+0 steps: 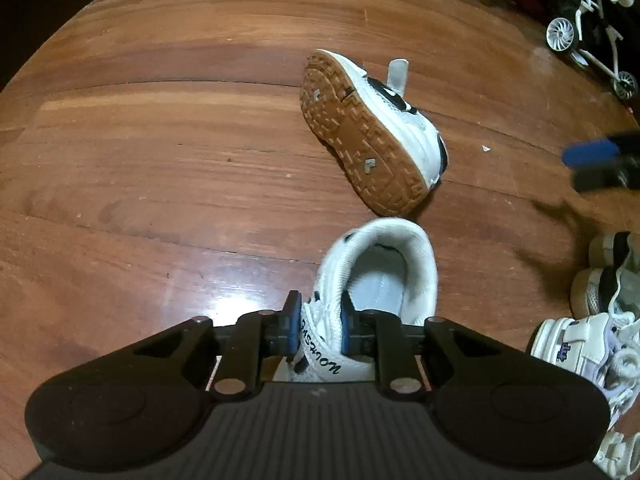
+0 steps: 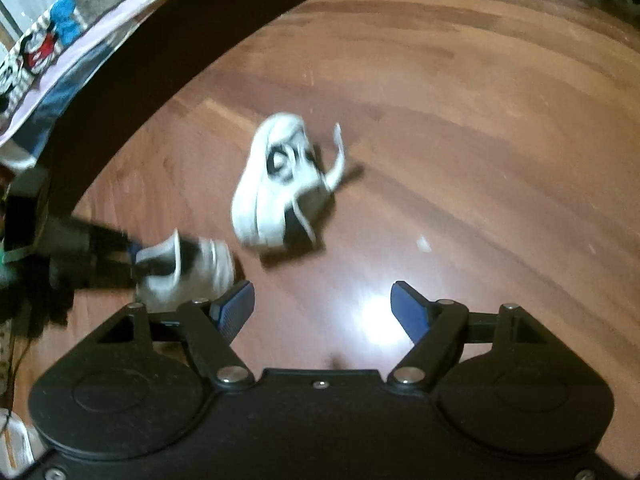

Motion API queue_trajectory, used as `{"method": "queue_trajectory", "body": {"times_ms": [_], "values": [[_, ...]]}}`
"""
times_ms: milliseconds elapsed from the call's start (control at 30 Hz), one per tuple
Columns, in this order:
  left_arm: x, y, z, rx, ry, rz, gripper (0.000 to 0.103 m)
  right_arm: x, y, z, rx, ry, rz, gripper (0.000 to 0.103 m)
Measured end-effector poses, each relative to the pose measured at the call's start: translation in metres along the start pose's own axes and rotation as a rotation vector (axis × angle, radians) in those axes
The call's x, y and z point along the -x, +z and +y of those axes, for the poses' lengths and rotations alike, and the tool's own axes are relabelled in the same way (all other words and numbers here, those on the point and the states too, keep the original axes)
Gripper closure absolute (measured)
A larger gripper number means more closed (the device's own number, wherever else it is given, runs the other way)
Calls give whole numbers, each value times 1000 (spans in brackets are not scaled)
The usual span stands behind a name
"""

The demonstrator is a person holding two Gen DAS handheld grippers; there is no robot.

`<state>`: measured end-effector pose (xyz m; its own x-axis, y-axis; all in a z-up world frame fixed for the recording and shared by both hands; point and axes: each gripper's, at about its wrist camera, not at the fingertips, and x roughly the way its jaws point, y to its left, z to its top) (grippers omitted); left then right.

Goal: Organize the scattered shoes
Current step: 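Grasp the white gum-sole sneaker with the left tool and lift it, then grasp a white black-strap sneaker with the right tool while the left tool holds its sneaker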

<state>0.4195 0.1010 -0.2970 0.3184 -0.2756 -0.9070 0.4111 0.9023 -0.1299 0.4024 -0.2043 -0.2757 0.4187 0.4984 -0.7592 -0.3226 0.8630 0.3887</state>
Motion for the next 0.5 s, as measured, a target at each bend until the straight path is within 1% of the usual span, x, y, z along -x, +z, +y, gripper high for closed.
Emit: {"method": "queue_trajectory", "body": {"times_ms": [33, 100, 167, 267, 333, 433, 500], "values": [[1, -1, 1, 4, -1, -2, 94, -5, 5, 1, 1, 8, -10, 26], [16, -10, 11, 63, -35, -30, 94, -23, 17, 4, -1, 37, -30, 26], [27, -16, 17, 99, -50, -54, 94, -34, 22, 8, 8, 46, -39, 26], [41, -22, 26, 138, -62, -80, 94, -56, 27, 13, 21, 39, -25, 26], [47, -26, 32, 149, -58, -87, 94, -72, 28, 8, -25, 31, -17, 26], [54, -32, 39, 157, -48, -93, 94, -82, 26, 3, -86, 73, -26, 26], [56, -35, 42, 159, -43, -90, 94, -84, 24, 5, -103, 163, -36, 38]]}}
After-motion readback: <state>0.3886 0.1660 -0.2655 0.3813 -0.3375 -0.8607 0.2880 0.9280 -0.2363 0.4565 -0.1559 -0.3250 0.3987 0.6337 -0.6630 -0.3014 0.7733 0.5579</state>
